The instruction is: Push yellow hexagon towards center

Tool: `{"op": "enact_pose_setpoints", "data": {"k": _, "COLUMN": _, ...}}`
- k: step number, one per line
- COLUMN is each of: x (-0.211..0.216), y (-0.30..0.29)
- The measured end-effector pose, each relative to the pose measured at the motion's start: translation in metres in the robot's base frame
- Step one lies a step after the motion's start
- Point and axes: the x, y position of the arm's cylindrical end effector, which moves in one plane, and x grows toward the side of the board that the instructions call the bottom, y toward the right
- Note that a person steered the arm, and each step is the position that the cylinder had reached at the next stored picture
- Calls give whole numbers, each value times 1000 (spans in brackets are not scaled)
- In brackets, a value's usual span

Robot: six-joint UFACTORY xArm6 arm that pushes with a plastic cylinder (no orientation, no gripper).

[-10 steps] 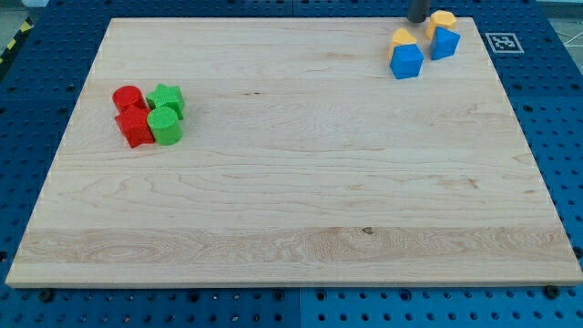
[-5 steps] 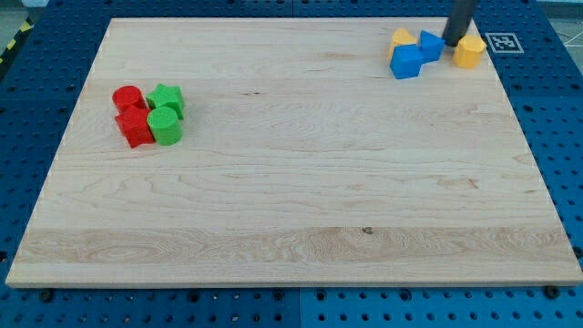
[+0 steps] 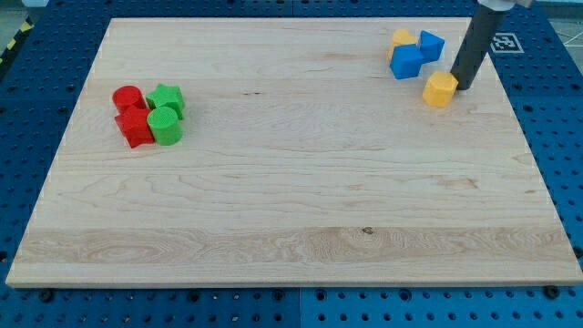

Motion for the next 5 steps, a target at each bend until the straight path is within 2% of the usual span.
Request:
{"op": "enact_pose_setpoints", "data": {"k": 1, "x": 0, "y": 38}}
{"op": "enact_pose_setpoints", "data": {"k": 2, "x": 0, "y": 22}}
{"op": "enact_pose_setpoints", "data": {"k": 3, "x": 6, "y": -53}}
{"op": "enact_pose_setpoints", "data": {"k": 4, "x": 19, "y": -158}}
{"op": "enact_pose_setpoints", "data": {"k": 5, "x": 28, "y": -206}}
